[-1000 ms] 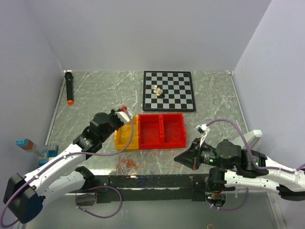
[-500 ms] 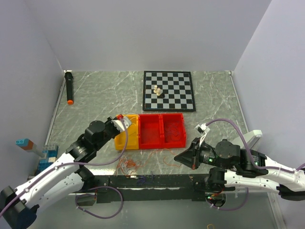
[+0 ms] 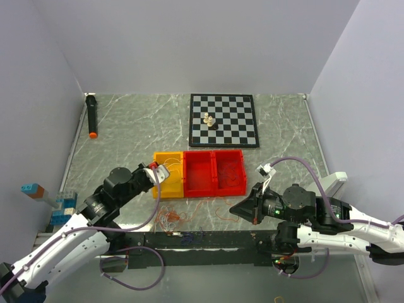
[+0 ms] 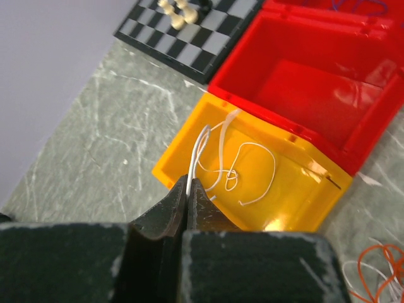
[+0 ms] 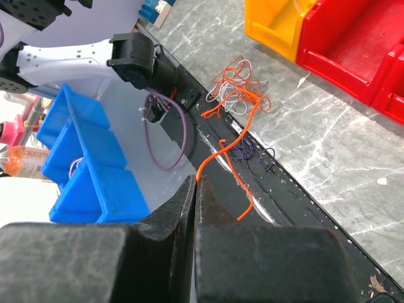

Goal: Untangle the cables

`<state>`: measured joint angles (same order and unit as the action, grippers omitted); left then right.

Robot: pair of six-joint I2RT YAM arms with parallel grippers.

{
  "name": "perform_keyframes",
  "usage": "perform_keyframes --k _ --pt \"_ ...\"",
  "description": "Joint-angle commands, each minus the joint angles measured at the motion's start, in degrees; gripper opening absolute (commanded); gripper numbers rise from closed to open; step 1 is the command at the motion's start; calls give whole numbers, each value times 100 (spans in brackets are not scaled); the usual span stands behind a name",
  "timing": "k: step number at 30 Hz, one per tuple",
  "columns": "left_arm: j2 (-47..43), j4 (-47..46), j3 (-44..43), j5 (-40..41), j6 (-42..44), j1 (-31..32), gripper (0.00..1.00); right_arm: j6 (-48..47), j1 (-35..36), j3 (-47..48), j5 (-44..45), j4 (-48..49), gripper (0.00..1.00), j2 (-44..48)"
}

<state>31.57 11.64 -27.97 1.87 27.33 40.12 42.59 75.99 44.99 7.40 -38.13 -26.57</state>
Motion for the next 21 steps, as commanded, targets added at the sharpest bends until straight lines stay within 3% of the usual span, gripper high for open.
perform_keyframes --k 1,8,14,21 --pt "165 181 19 -301 97 14 1 22 39 168 -19 166 0 -59" --pt "709 -222 186 -204 316 40 1 4 39 168 16 130 0 -24" --pt "1965 -934 -42 393 18 40 1 -22 39 150 51 148 0 37" --pt "3073 -1497 -253 296 -44 40 1 21 30 -78 156 218 0 257"
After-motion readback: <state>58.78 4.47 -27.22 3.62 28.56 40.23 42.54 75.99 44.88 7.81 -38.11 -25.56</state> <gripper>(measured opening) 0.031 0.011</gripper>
